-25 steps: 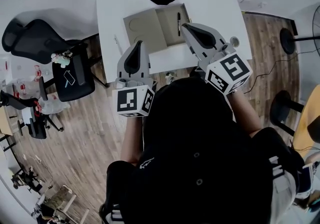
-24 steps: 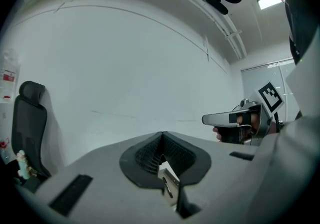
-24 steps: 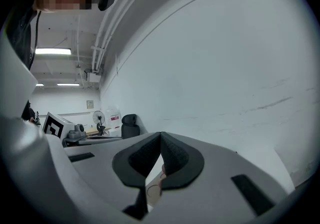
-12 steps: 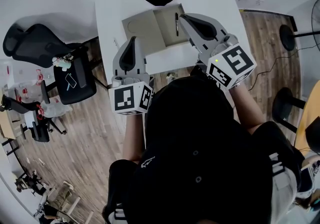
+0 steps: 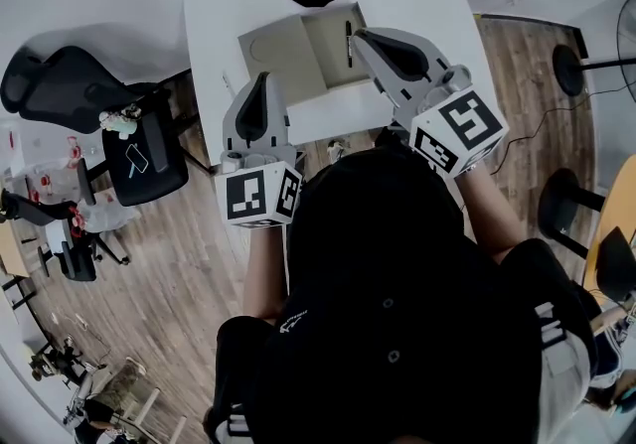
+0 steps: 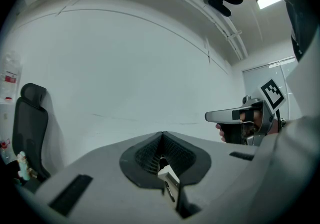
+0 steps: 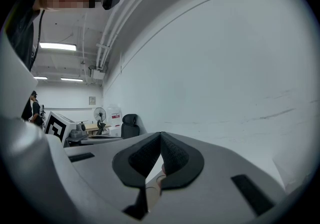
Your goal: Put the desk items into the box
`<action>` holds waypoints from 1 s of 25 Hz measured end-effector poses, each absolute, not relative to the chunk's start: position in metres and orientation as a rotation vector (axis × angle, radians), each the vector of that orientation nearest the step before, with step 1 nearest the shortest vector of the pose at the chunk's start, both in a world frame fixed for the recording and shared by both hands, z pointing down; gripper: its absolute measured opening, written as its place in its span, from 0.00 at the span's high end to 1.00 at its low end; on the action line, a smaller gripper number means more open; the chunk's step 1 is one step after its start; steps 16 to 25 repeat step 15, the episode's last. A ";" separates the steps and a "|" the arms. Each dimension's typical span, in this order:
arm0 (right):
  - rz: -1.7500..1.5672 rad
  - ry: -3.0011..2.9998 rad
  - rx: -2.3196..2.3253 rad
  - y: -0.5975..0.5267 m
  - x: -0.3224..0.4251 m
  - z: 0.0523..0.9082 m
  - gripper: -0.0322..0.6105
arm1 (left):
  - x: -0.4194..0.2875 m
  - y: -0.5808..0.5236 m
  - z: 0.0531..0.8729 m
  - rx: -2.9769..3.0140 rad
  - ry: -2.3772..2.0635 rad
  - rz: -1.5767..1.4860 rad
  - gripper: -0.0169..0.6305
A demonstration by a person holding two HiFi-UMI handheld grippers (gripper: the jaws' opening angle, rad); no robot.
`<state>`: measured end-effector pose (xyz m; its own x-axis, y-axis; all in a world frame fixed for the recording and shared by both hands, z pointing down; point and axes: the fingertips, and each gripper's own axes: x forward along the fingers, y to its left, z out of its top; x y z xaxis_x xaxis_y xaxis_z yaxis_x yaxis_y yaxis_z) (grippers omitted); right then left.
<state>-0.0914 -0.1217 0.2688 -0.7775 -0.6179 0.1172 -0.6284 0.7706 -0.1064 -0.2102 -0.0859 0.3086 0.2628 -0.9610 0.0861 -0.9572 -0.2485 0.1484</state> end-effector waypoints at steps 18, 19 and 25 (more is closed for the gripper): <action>0.219 -2.873 1.017 -0.119 -0.085 0.273 0.95 | -0.202 -0.083 0.313 2.362 -1.795 -0.031 0.96; 0.219 -2.873 1.017 -0.119 -0.085 0.273 0.95 | -0.202 -0.083 0.313 2.362 -1.795 -0.031 0.96; 0.219 -2.873 1.017 -0.119 -0.085 0.273 0.95 | -0.202 -0.083 0.313 2.362 -1.795 -0.031 0.96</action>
